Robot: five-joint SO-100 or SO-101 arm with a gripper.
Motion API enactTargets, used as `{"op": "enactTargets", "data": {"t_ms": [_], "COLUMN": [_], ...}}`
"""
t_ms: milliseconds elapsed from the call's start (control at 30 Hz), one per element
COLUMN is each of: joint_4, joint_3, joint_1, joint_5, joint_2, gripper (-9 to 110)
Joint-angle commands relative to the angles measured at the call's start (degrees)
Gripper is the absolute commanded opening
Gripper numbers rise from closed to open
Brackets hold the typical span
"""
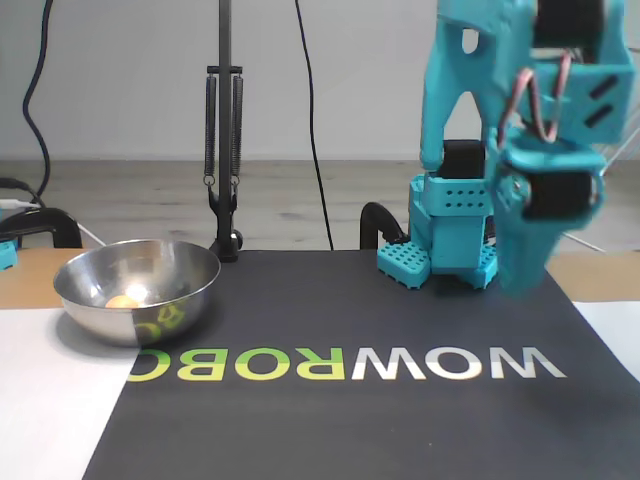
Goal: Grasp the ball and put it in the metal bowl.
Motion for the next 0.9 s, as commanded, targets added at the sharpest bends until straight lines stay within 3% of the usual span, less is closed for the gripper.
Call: {"op": "enactTargets", "data": {"t_ms": [0, 467, 867], "joint_4": [-4.3, -29.7, -44.6], "joint_3": [3.2, 35.0, 58.0], "joint_1": [-1.4, -3.6, -3.0], "joint_5": [4.0, 6.6, 6.3], "joint_2": [5.3, 31.8, 58.6], "gripper": [0, 0, 0]}}
